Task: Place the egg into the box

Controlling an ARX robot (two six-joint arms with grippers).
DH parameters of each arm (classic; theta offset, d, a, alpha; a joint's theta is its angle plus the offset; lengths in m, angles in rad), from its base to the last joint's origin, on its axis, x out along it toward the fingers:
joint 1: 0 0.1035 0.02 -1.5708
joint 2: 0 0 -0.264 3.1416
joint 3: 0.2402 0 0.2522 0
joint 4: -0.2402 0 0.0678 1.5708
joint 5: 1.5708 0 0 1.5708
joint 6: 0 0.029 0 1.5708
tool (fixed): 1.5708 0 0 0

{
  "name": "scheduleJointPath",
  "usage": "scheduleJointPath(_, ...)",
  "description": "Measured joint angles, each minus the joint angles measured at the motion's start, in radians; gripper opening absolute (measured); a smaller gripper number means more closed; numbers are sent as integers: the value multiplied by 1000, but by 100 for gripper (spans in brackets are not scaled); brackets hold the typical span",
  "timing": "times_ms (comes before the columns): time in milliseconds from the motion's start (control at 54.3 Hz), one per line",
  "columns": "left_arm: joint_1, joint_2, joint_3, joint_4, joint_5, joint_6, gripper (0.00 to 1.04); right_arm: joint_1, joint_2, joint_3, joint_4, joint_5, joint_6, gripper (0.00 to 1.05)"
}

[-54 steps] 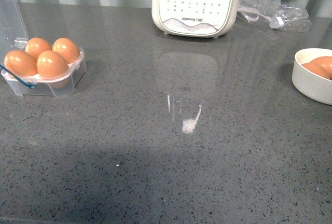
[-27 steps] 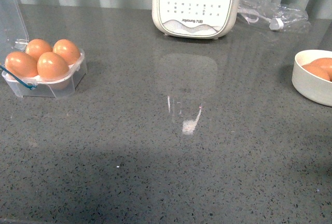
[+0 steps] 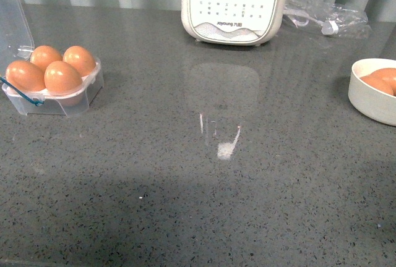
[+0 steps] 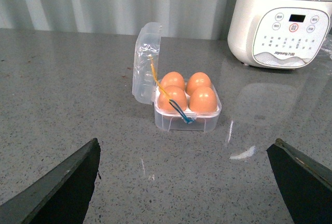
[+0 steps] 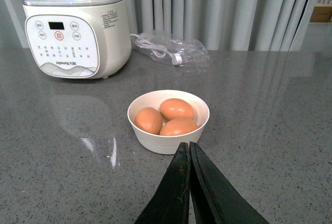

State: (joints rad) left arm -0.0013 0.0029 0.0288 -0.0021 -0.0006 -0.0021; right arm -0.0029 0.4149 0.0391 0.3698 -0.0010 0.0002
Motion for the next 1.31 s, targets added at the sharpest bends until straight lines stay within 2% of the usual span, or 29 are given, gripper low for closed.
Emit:
scheduleJointPath(129,0,0,0,0,0,0,98,0,-32,-34,12,0,0,3)
scheduleJointPath(791,0,0,0,0,0,0,98,0,-243,-34,-196,0,0,3)
scheduleJointPath(865,0,0,0,0,0,0,98,0,-357,-33,-348,-1,0,3)
scheduleJointPath(902,0,0,0,0,0,0,98,0,-390,-33,-364,0,0,3)
scheduleJointPath(1196,0,-2,0,0,0,0,98,0,-410,-33,-369,0,0,3)
scheduleJointPath(1215,0,-2,0,0,0,0,98,0,-410,-33,-369,0,-1,4)
scheduleJointPath(1307,0,-2,0,0,0,0,98,0,-410,-33,-369,0,0,24)
